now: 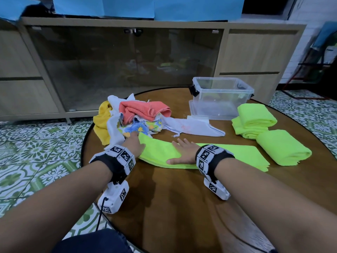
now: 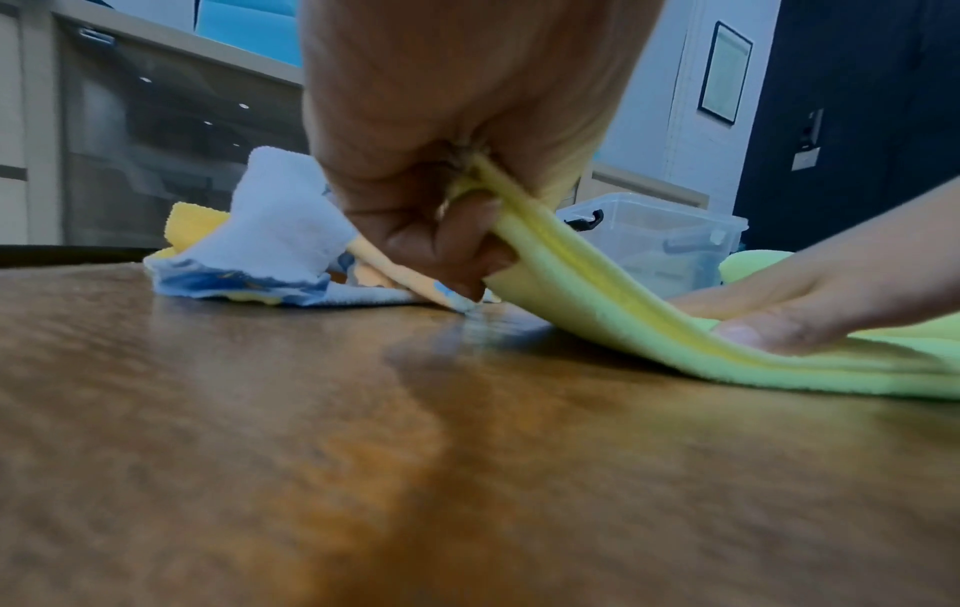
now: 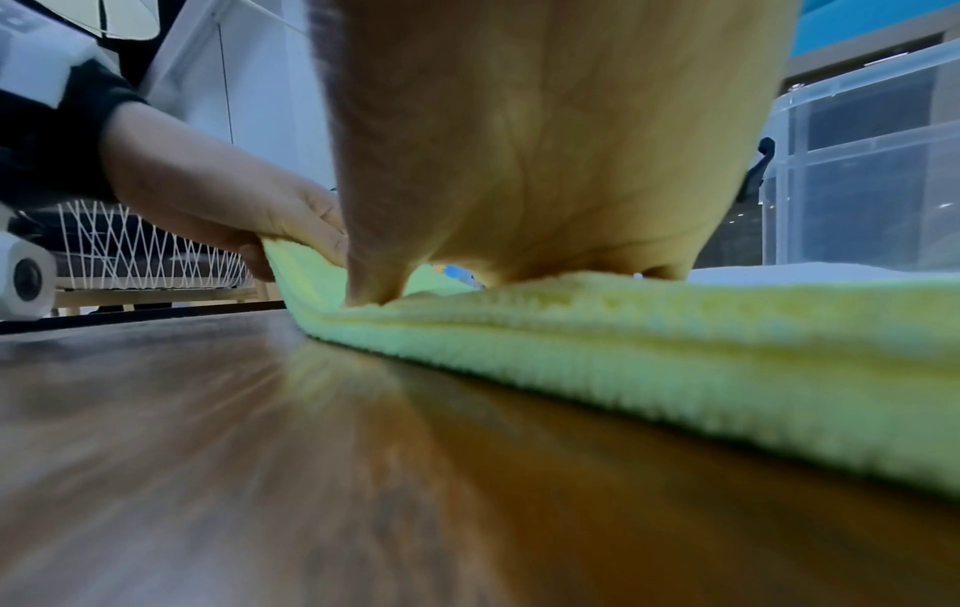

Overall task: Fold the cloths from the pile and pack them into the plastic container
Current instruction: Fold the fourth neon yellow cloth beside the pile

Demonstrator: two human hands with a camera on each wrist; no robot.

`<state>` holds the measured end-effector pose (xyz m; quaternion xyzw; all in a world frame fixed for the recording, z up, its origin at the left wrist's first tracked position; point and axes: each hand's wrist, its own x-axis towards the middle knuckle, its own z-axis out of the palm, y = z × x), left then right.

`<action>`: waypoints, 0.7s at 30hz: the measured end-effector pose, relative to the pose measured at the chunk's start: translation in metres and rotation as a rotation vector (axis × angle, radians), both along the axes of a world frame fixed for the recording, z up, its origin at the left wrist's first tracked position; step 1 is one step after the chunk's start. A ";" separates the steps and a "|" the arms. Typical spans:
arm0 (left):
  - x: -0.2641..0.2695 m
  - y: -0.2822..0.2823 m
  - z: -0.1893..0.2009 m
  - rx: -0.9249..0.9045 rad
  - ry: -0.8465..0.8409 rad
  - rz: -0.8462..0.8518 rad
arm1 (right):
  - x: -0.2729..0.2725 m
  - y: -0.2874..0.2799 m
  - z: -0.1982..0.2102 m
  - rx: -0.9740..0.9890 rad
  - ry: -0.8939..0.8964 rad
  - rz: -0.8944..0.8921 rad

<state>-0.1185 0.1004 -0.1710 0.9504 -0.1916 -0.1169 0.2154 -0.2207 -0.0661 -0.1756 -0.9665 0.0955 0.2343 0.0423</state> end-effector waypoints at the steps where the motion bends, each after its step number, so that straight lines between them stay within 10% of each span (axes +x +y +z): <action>1: -0.002 0.000 0.003 -0.015 0.010 -0.014 | 0.001 0.000 0.001 -0.004 -0.001 0.001; 15: -0.045 -0.040 0.040 -0.288 0.090 -0.186 | 0.001 -0.003 0.004 -0.057 -0.046 0.004; 21: -0.049 -0.045 0.041 -0.412 0.193 -0.153 | 0.000 -0.029 0.036 0.390 -0.392 -0.277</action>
